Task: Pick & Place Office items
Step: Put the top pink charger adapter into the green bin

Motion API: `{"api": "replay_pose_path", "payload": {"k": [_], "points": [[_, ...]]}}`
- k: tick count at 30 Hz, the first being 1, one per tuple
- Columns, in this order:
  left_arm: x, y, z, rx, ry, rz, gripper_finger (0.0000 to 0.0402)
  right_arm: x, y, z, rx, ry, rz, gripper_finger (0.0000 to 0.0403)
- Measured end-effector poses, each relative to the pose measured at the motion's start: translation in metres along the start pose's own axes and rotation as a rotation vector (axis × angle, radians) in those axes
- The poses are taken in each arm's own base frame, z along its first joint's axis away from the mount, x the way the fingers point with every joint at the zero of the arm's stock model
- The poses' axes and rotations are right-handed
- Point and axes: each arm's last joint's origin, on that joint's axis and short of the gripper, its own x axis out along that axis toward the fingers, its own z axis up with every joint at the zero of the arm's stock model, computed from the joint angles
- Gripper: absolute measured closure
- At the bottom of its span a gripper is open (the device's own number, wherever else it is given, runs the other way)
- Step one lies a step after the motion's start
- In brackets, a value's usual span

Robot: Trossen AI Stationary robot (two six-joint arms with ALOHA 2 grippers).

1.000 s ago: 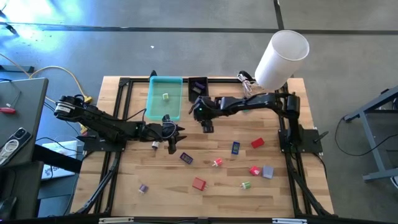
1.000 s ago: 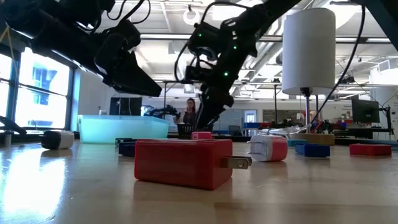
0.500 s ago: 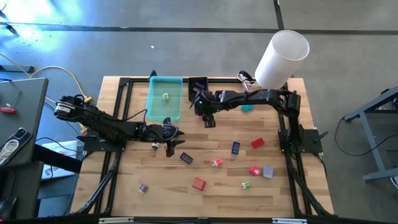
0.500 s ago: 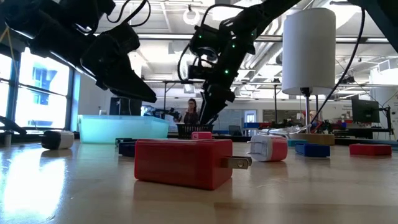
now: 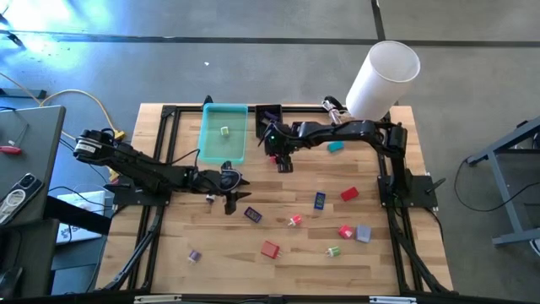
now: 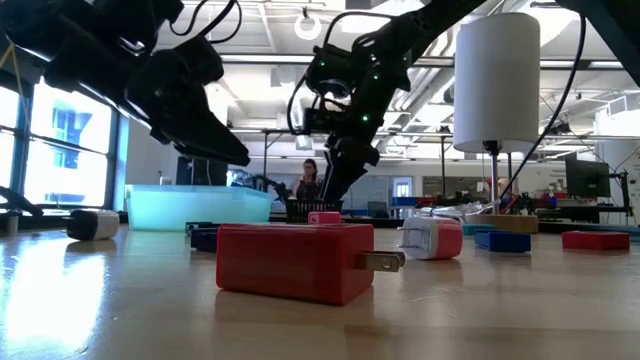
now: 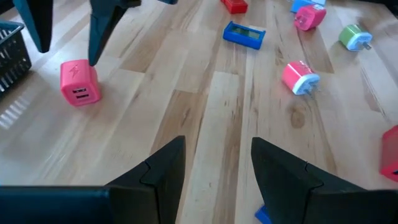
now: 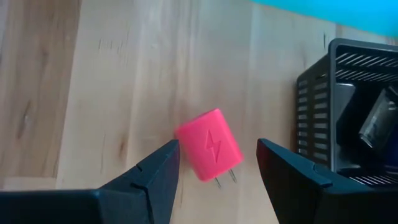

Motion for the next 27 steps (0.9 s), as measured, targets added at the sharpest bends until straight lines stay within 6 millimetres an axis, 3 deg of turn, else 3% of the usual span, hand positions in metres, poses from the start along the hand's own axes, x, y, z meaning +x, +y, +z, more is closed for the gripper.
{"api": "replay_pose_path", "payload": {"k": [7,18,27], "points": [[-0.001,-0.002,-0.001,0.004,0.001,-0.008,0.0224,0.008,-0.002,-0.005,0.011,0.021,0.020,0.0199],[0.000,-0.002,-0.001,0.004,0.002,-0.007,0.0224,0.038,0.001,-0.012,0.014,0.051,0.043,0.0199],[0.000,-0.002,-0.001,0.005,0.002,-0.007,0.0224,0.038,0.006,-0.011,0.036,0.061,0.055,0.0200]]}}
